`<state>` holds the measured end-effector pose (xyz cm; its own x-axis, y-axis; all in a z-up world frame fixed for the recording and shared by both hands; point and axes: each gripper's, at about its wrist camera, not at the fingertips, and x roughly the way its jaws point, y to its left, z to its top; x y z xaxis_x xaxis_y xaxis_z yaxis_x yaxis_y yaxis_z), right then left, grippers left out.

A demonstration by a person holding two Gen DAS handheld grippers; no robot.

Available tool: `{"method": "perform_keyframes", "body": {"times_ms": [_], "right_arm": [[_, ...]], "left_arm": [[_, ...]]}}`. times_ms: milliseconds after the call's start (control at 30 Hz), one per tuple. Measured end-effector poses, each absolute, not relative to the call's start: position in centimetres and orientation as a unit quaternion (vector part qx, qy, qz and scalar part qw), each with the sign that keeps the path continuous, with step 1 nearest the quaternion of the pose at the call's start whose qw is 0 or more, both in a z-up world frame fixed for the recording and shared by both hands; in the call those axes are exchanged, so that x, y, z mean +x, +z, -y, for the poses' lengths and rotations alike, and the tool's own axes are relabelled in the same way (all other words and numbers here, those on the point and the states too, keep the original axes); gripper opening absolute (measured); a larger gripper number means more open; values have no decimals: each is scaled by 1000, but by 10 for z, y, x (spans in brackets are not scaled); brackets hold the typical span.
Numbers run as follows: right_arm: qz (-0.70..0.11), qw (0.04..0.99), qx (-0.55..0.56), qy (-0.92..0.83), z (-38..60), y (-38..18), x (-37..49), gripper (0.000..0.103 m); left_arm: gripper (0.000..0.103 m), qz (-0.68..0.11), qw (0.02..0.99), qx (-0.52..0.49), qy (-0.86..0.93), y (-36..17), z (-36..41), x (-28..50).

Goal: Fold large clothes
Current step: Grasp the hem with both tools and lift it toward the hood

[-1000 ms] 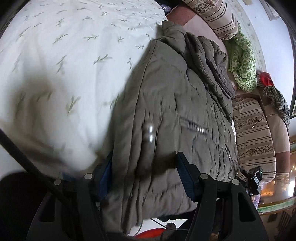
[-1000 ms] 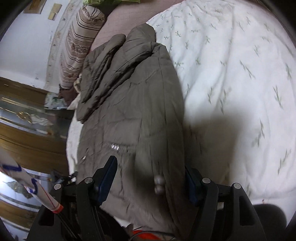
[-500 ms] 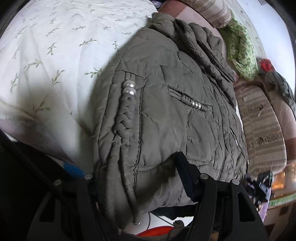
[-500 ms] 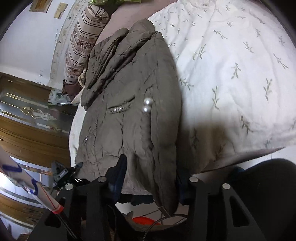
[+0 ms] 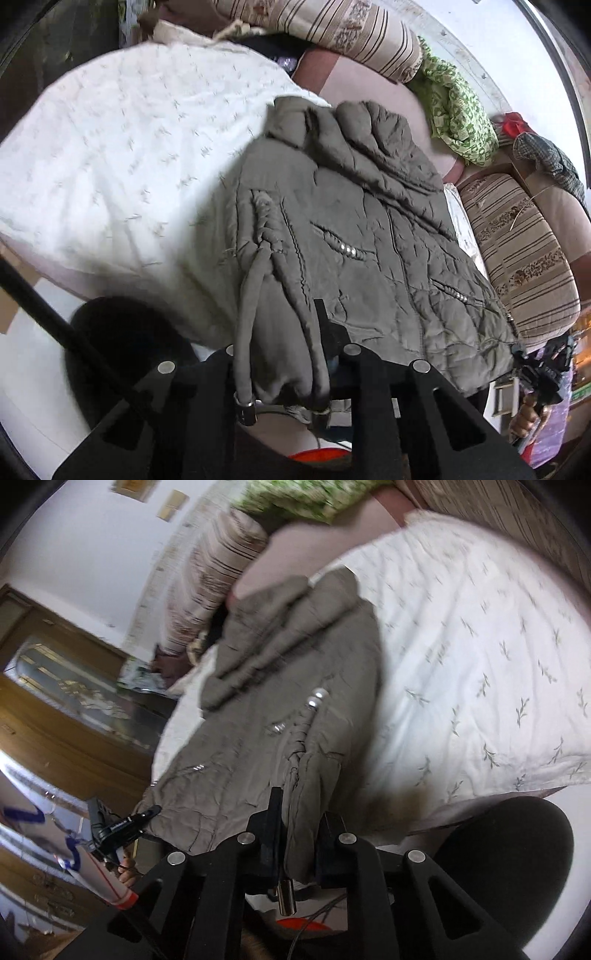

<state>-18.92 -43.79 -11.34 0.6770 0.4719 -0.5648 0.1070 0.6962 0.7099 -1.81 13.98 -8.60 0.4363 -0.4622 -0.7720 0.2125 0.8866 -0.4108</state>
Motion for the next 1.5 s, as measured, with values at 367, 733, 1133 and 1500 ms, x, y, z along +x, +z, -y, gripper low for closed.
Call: {"method": "perform_keyframes", "body": {"times_ms": [367,733,1133,1500], "right_arm": [[-388,838,369,101,444,-90,-161,14],[-321,885,330,72,479,5,-11,14],[-384,865,321,-45,531,-47,182,14],[-410,837,356,-69,540,-113,247,17]], "left_arm": [[18,-479,855,-102,-171,-65,-123,7],[18,-415,894,-73,-154,32,-51,163],[21,-467,882,-15,-52,-28,49,368],[30,-507,856,-82,-62,-90,36,404]]}}
